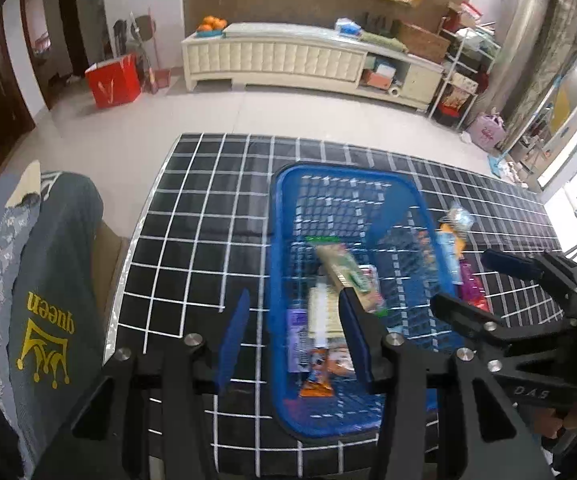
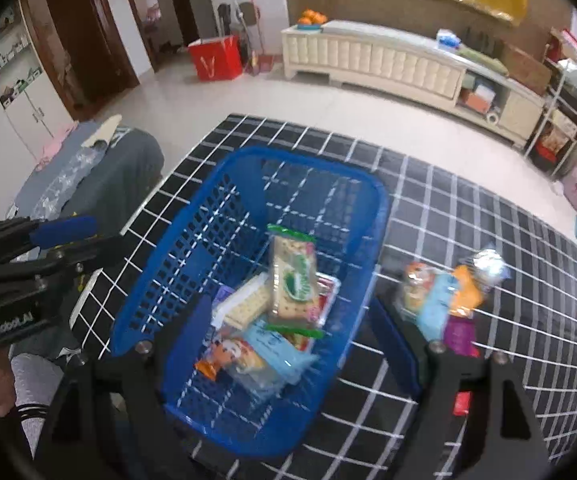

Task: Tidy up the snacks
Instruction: 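Move both tools back over the remaining snacks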

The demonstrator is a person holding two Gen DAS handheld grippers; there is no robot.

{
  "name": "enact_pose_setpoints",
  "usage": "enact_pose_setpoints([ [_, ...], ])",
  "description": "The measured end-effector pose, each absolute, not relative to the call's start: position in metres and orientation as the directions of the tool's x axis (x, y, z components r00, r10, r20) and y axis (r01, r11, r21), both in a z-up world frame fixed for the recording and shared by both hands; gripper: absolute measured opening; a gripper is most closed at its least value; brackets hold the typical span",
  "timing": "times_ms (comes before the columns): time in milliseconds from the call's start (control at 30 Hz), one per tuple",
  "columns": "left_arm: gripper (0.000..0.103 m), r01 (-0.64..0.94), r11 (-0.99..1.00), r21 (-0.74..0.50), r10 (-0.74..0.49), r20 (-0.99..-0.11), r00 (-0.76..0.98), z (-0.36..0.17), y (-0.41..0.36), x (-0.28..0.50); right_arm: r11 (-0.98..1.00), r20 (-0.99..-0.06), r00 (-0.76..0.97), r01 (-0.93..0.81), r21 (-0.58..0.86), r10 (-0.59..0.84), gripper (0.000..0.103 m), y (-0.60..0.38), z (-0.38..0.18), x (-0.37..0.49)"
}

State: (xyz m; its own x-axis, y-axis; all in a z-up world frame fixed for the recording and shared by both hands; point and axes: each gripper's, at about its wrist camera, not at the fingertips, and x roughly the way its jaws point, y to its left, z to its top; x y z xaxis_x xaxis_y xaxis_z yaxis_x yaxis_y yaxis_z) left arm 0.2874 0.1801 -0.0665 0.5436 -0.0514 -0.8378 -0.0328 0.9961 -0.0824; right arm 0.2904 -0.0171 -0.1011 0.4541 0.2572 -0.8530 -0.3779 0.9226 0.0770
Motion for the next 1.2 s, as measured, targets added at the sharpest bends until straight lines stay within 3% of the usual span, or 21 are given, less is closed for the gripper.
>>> enact_pose_setpoints([
  [433, 0.044, 0.142, 0.989, -0.049, -0.124, -0.798, 0.59, -0.018, 0.07, 0.247, 0.968, -0.788, 0.594, -0.249, 0.015, 0.165, 0.084, -0.109, -0.029, 0.222],
  [533, 0.052, 0.184, 0.982, -0.037, -0.142, -0.787, 0.601, -0.011, 0.045, 0.241, 0.975, -0.775, 0.613, -0.221, 0.017, 0.152, 0.084, -0.131, -0.021, 0.211],
  [600, 0.052, 0.206, 0.978, -0.028, -0.15, -0.784, 0.602, -0.01, 0.03, 0.238, 0.981, -0.765, 0.629, -0.191, 0.023, 0.14, 0.084, -0.151, -0.017, 0.202],
  [767, 0.052, 0.26, 0.966, -0.003, -0.159, -0.798, 0.581, -0.018, -0.01, 0.236, 0.99, -0.771, 0.627, -0.14, 0.032, 0.113, 0.084, -0.187, -0.023, 0.193],
  [867, 0.058, 0.281, 0.96, -0.006, -0.168, -0.814, 0.556, -0.03, -0.033, 0.243, 0.993, -0.778, 0.62, -0.115, 0.036, 0.1, 0.084, -0.207, -0.03, 0.192],
  [1200, 0.06, 0.26, 0.966, -0.008, -0.129, -0.882, 0.453, -0.084, -0.082, 0.289, 0.995, -0.832, 0.547, -0.079, 0.056, 0.09, 0.084, -0.258, -0.075, 0.216],
])
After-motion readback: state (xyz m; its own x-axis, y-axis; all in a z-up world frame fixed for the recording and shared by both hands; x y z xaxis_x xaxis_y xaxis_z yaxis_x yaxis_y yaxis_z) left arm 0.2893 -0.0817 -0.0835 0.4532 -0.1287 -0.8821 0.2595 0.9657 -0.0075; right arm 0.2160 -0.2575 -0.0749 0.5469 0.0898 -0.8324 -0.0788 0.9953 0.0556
